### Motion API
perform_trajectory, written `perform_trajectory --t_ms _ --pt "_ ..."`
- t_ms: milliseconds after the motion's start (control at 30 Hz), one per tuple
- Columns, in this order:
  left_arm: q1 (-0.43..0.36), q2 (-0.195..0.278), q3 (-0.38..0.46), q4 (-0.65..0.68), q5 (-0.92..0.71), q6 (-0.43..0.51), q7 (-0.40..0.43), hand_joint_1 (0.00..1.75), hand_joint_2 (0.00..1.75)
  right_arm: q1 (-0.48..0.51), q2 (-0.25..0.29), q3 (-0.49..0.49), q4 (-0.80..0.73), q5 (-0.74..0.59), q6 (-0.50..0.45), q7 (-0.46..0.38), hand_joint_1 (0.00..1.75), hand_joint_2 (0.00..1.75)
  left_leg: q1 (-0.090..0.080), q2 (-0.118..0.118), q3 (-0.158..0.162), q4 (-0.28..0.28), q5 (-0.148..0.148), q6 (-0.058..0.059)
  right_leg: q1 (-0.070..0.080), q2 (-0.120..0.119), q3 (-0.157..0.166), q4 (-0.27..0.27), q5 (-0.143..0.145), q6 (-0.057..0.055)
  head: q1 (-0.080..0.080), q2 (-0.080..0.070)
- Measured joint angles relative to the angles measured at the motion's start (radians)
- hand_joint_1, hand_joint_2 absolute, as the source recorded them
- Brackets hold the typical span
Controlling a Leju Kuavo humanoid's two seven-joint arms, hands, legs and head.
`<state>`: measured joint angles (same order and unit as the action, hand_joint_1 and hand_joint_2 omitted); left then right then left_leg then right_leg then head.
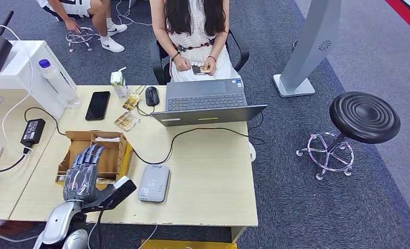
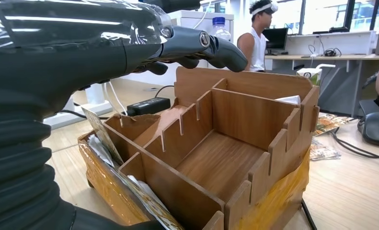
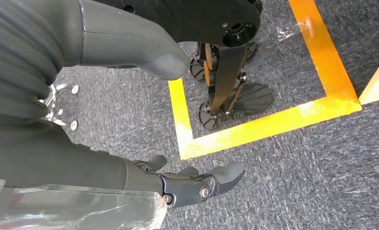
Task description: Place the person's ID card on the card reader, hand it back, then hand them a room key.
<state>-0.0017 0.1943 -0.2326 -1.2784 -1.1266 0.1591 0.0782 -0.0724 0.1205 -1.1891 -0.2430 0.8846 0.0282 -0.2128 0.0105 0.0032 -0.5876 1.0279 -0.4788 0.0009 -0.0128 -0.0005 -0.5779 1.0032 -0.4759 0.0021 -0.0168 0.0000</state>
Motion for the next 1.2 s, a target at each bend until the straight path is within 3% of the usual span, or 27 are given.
perform_trajectory --t_ms 1200 --pt "0.003 0.009 -0.014 -0.004 0.014 -0.015 0.0 0.0 1.75 0.003 0.0 0.0 0.0 0.001 0.0 0.0 0.0 1.75 0.0 0.0 0.0 0.0 0.0 0.0 0.0 0.0 0.0 0.0 0.0 0.0 0.0 0.0"
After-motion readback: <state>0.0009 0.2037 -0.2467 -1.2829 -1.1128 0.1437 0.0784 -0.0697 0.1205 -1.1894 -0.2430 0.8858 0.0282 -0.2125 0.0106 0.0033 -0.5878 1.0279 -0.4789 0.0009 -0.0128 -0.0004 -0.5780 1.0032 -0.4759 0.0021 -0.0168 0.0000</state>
